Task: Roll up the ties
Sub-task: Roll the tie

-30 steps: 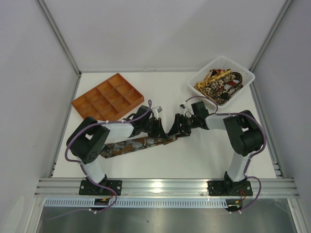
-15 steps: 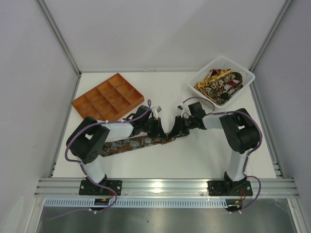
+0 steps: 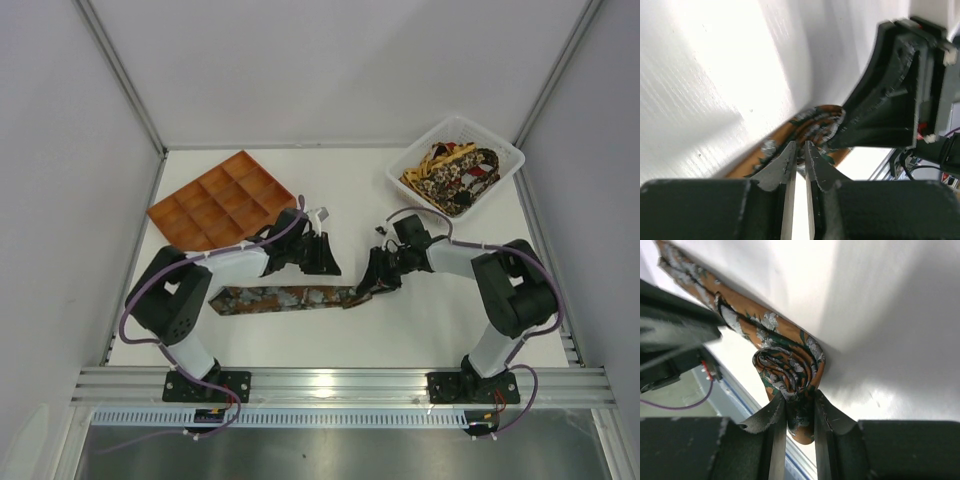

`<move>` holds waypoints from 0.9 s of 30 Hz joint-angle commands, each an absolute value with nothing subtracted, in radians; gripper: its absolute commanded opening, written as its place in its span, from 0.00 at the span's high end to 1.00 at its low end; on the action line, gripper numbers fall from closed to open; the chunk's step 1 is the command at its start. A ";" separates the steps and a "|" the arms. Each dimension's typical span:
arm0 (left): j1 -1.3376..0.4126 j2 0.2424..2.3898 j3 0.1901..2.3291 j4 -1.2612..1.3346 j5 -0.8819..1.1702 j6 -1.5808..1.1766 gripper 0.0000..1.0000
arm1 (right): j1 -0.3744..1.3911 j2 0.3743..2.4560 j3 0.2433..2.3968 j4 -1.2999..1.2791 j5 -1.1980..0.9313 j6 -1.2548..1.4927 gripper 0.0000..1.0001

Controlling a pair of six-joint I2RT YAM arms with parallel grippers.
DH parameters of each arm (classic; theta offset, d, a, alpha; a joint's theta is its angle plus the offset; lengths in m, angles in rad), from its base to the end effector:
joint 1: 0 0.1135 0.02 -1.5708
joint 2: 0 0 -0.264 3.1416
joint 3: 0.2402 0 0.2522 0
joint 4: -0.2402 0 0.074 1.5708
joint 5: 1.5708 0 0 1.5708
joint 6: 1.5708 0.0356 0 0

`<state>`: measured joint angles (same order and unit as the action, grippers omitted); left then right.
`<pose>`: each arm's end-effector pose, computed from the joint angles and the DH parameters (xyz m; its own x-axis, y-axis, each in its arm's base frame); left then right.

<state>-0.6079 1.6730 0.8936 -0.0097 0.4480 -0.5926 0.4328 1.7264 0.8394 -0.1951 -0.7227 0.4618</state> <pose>0.2687 -0.2058 0.1713 -0.9107 0.0204 -0.4127 0.3094 0.6955 -0.6485 0.2710 0.1512 0.1334 -0.9833 -0.0862 -0.1601 -0.1768 0.6580 0.7320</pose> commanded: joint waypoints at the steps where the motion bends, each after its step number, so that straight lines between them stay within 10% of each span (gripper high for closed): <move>1: -0.600 1.709 0.914 0.026 0.465 -0.589 0.83 | 0.426 1.623 0.834 -0.366 -0.596 0.450 0.88; 27: -0.669 1.735 0.808 0.079 0.469 -0.608 0.86 | 0.434 1.575 0.948 -0.595 -0.295 0.479 0.88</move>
<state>-0.6632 1.7840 0.7940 0.1493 0.4980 -0.6350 0.4229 1.5673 0.9051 -0.5625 -0.3580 0.4702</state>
